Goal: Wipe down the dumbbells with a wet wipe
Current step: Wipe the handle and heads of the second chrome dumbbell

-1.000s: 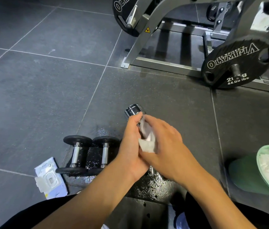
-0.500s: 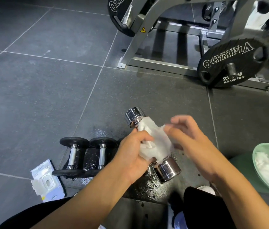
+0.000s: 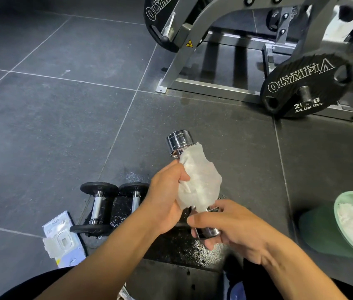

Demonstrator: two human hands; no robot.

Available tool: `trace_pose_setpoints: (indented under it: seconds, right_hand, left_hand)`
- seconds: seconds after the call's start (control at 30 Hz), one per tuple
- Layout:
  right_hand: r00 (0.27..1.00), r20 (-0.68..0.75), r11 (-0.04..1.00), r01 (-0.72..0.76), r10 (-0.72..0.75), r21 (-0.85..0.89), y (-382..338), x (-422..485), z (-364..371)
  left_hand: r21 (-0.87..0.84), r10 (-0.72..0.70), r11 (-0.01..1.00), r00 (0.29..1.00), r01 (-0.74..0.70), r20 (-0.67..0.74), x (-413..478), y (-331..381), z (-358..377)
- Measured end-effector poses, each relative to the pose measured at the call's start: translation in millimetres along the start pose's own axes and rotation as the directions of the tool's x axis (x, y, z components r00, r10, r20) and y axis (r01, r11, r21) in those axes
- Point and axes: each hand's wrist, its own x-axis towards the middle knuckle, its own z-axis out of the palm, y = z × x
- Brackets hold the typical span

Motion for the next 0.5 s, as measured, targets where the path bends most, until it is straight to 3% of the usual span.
trace_pose_setpoints:
  seconds: [0.2,0.33,0.5]
  right_hand:
    - [0.967,-0.225,0.991,0.101,-0.118,-0.086,1,-4,5]
    - [0.96,-0.247,0.99,0.12,-0.136,-0.076,2,-6,2]
    - [0.948,-0.285,0.989,0.148,-0.14,0.007,4,-8,3]
  left_hand:
    - [0.247,0.065,0.966,0.997,-0.073,0.042,5,10,-6]
    - [0.524,0.11,0.841,0.991,-0.136,0.081,3,18,-8]
    - [0.586,0.26,0.793,0.963,-0.169,-0.073,5,8,-11]
